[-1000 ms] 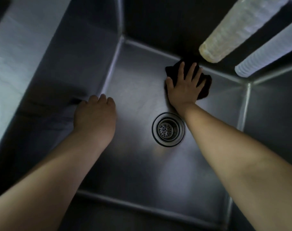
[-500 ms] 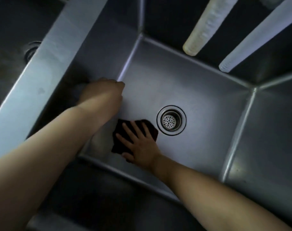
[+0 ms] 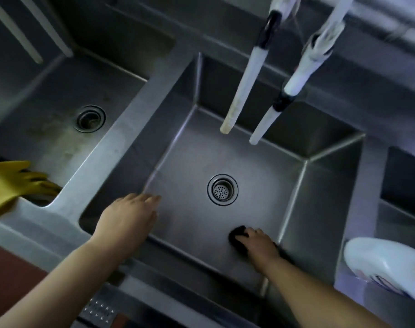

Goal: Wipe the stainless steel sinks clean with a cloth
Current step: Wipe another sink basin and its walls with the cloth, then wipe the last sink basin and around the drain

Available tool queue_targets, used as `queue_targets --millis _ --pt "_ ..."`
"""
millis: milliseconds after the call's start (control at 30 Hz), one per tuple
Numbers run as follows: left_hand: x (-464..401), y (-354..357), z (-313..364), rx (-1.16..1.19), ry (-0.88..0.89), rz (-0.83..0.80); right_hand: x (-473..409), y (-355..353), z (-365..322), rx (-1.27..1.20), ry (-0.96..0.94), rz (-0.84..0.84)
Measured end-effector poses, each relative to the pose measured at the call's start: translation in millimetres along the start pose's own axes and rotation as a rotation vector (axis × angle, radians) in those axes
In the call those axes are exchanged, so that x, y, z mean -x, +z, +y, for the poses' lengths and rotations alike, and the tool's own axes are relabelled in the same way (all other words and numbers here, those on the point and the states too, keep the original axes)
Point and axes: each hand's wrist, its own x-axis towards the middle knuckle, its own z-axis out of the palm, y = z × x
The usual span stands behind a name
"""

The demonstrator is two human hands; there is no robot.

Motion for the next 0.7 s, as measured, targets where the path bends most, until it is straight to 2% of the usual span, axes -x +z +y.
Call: queue_targets --millis 233,333,500,700 --pt "33.2 -33.5 -13.5 0.06 -0.075 0.098 58.4 -43.7 -25.3 -0.54 0.183 0.381" --pt "42.0 -50.6 -30.3 0.077 -0.106 0.131 76.3 -61.1 -56.8 -0.603 0.189 0.5" --pt "62.4 -69.8 -74.4 0.096 -0.087 0.118 84.0 -86.5 -135.8 -0.737 0.164 0.571" --pt "89.6 -97.8 -170.1 0.137 -0.061 0.163 64.3 -121.4 -255.2 -0.822 0.211 0.7"
